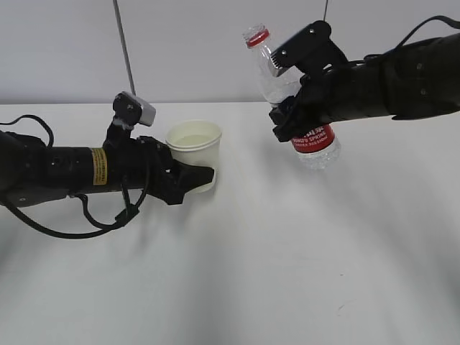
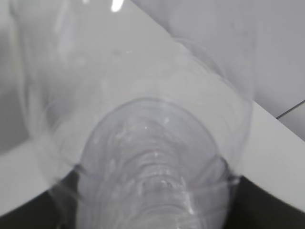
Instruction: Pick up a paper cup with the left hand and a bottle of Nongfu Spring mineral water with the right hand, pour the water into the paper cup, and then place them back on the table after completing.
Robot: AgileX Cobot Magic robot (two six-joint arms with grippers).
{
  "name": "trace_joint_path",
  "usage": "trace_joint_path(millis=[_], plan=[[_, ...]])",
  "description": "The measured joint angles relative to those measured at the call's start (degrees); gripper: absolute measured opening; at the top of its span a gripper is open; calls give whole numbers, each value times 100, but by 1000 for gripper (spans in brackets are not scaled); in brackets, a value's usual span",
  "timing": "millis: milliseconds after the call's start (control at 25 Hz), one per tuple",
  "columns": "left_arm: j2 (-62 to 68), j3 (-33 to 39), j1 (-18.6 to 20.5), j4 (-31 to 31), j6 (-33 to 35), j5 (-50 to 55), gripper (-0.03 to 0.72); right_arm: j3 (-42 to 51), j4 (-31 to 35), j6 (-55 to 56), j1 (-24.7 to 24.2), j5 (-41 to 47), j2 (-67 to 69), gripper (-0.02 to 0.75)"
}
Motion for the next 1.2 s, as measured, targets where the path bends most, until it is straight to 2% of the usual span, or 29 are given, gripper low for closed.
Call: trace_joint_path(millis=[200, 640, 1200], plan=[[0, 0, 263, -6, 0, 2, 410, 0, 114, 142, -101, -186, 0, 391], [0, 0, 721, -257, 144, 109, 410, 0, 877, 165, -772, -1296, 0, 391], [5, 0, 823, -1540, 1278, 425, 410, 0, 1578, -96, -1389, -2755, 497, 389]])
